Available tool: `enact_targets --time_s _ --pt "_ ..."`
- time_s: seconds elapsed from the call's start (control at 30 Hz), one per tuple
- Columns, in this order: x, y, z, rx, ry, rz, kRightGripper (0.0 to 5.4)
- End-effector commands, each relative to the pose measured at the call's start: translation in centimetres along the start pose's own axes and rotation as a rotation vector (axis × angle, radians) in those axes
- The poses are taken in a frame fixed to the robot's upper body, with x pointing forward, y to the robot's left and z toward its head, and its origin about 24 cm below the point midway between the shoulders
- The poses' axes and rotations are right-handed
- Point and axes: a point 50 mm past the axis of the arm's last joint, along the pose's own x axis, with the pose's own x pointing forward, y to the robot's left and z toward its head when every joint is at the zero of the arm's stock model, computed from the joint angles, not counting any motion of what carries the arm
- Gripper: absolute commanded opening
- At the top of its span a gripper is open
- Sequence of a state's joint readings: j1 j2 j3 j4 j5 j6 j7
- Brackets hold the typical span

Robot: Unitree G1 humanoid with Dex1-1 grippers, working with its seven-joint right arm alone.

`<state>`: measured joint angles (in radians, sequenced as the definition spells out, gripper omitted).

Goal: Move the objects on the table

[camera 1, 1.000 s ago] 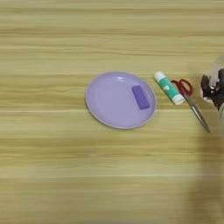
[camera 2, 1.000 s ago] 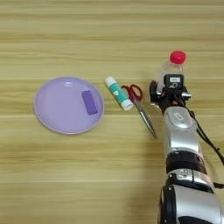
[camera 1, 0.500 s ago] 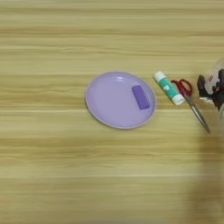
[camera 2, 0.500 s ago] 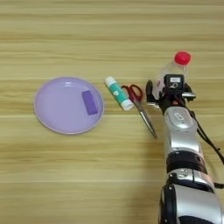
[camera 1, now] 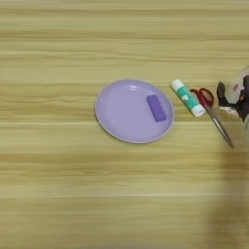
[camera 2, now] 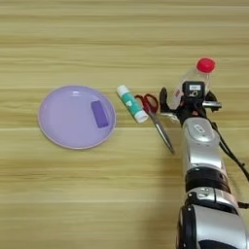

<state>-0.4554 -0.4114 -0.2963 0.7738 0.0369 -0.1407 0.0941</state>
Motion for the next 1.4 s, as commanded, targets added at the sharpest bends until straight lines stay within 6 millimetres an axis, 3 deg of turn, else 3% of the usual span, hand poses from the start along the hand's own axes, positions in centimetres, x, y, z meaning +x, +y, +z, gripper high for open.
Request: enact_targets --time_s 0.03,0.6,0.93,1.4 --pt "0.7 -1.0 3.9 0.014 -0.145 -0.015 5.38" --pt "-2.2 -0.6 2.7 0.052 -0.121 0.018 5.38" --pt "-4.6 -0.5 0.8 0.076 -0.057 0.019 5.38" --pt "-7.6 0.9 1.2 0.017 -0.052 0.115 5.38"
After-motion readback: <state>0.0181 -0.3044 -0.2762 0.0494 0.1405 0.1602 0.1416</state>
